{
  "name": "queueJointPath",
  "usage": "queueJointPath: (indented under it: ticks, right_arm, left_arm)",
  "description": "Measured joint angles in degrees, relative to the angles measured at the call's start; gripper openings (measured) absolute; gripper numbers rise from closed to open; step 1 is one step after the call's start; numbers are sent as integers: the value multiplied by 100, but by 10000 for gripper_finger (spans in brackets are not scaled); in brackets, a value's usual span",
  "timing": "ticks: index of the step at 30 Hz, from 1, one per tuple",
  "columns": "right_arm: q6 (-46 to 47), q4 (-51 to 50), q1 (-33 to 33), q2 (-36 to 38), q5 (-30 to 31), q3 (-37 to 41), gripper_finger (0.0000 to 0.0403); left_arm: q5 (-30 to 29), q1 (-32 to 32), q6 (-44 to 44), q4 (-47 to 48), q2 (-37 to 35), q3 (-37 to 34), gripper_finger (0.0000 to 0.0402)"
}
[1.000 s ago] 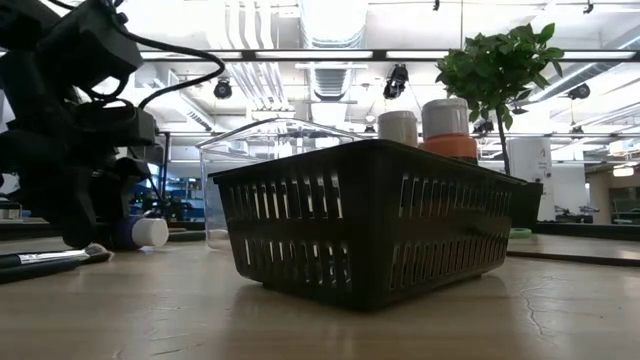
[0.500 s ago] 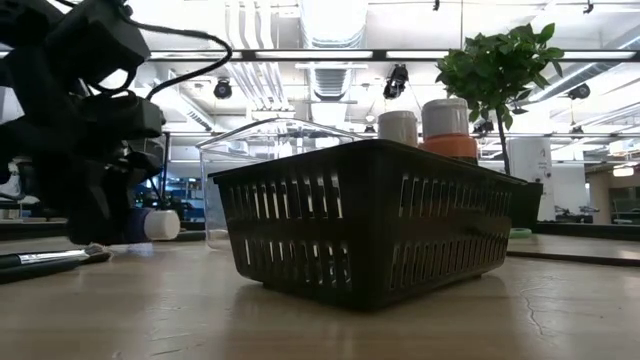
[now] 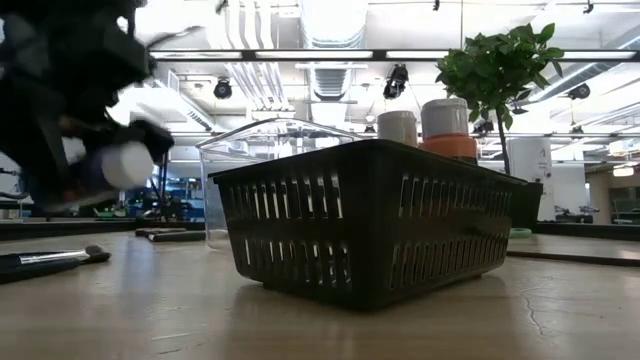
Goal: Pick & Place Paint Supplies
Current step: Put the blue paint bottle into the black bin
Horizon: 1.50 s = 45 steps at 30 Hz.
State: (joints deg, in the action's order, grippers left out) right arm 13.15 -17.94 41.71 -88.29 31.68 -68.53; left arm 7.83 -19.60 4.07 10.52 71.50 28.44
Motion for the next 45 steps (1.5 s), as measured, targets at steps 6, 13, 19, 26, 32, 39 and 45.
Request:
queueJointPath:
  ticks: [6, 13, 19, 26, 32, 39, 45]
  right_arm:
    - [-945, 1501, -11, -2, -2, 582, 232]
    - [-1954, 2829, -249, -46, -6, 1177, 232]
    - [-2643, 3374, -763, -581, -433, 976, 232]
    - [-3332, 3339, -1316, -1502, -1239, 59, 232]
    - [-3421, 3318, -1629, -1863, -1649, -335, 232]
    - [-3556, 3306, -1802, -2239, -1828, -710, 232]
    - [-3753, 2995, -1827, -2585, -1849, -1104, 232]
  left_arm:
    - [77, -354, -329, -710, 0, 325, 175]
    - [-107, -395, -613, -1555, -9, 407, 175]
    - [-252, -393, -740, -1747, -7, 407, 175]
    - [-251, -393, -822, -1826, -7, 407, 175]
    - [-250, -393, -918, -1843, -7, 407, 175]
    - [-249, -393, -1029, -1913, -7, 407, 175]
    - [-249, -393, -1027, -1925, -4, 401, 175]
